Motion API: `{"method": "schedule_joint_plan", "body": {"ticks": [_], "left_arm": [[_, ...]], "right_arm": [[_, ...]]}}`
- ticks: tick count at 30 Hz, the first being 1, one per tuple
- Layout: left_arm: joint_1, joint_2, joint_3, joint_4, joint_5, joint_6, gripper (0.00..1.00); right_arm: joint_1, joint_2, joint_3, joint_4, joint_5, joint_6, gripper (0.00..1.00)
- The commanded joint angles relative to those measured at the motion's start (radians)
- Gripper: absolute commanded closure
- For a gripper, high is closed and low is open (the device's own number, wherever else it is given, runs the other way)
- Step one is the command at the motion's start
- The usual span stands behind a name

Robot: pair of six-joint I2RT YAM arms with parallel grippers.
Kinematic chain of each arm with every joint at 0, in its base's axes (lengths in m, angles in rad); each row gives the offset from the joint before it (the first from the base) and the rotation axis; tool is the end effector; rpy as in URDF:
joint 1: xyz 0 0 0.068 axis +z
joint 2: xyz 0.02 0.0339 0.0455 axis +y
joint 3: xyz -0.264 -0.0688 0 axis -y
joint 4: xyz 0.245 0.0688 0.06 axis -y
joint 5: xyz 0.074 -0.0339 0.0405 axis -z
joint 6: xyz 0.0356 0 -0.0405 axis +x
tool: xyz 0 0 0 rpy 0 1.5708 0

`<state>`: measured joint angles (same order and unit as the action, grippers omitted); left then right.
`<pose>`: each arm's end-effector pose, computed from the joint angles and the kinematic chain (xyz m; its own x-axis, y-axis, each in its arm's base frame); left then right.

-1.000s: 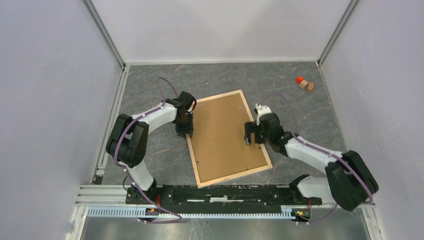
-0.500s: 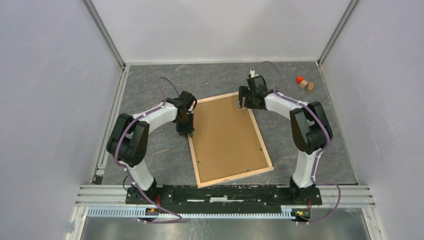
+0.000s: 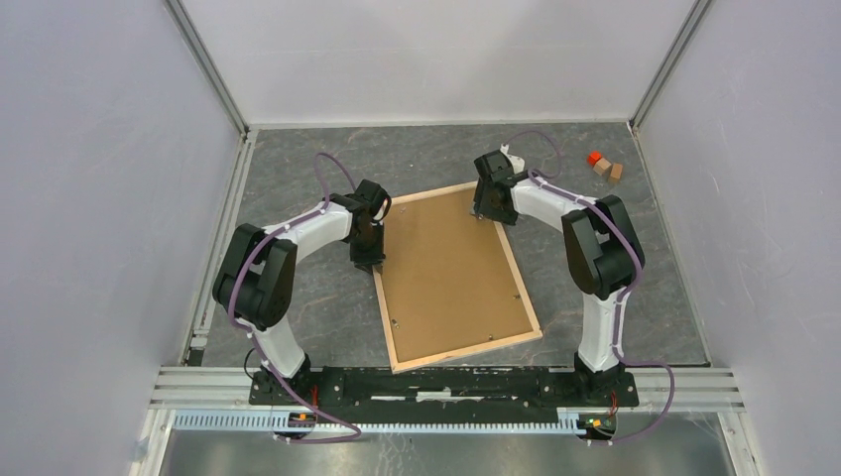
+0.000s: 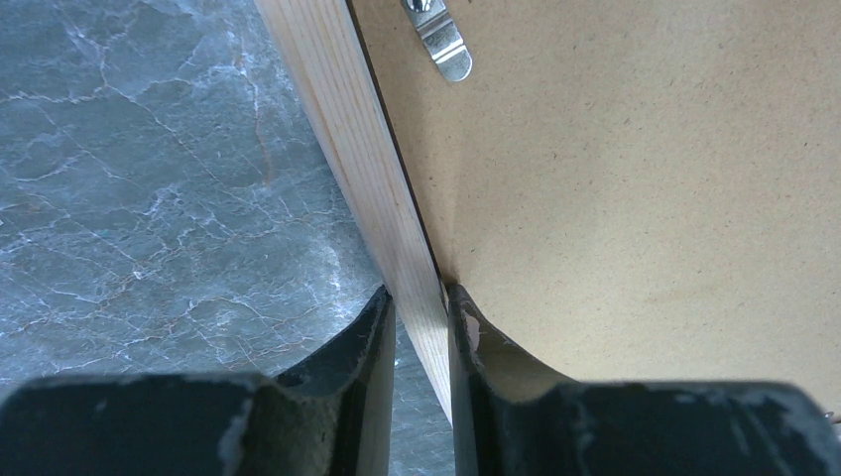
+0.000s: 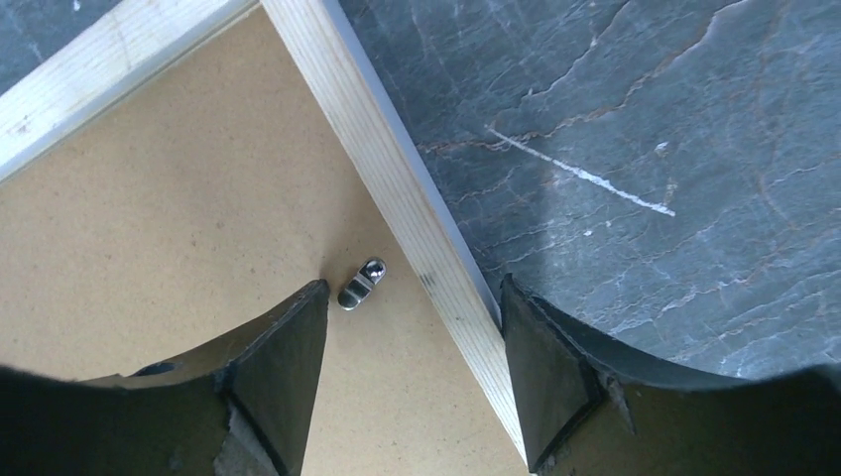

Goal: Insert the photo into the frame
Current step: Install the photo frame at the center of the board.

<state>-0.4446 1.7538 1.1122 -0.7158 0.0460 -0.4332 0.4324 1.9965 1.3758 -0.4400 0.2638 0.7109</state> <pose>0.2913 -0.1406 0.1675 -0.9848 0.0047 -0.1733 0.0276 0.9912 -0.1297 0.3817 0.1660 0.1657 -0.7890 0.3297 -0.5185 0.2981 0.9433 0.1462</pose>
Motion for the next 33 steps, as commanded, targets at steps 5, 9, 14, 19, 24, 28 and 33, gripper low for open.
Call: {"method": "schedule_joint_plan", "body": {"ticks": [5,9,14,19,24,28,33], "left_arm": [[-0.013,0.014,0.018,0.03,0.056,0.034,0.72],[-0.013,0.011,0.018,0.03,0.056,0.034,0.73],[-0.014,0.01,0.018,0.031,0.055,0.034,0.73],[-0.013,0.01,0.018,0.03,0.05,0.035,0.73],[-0.013,0.014,0.017,0.031,0.048,0.036,0.73],[-0.013,0.019,0.018,0.032,0.047,0.036,0.73],[-0.013,0.017,0.018,0.03,0.048,0.039,0.75]], "right_arm": [[0.011,0.074,0.084,-0.104,0.078,0.023,0.39],[0.011,0.038,0.041,-0.07,0.027,-0.015,0.48],[0.009,-0.003,-0.019,-0.017,-0.001,-0.083,0.57],[0.004,0.009,-0.022,0.019,-0.079,-0.257,0.62],[-0.017,-0.02,-0.062,0.076,-0.116,-0.352,0.63],[-0.038,-0.047,-0.027,0.053,-0.108,-0.358,0.61],[-0.037,-0.158,-0.102,0.18,-0.239,-0.438,0.53]]}}
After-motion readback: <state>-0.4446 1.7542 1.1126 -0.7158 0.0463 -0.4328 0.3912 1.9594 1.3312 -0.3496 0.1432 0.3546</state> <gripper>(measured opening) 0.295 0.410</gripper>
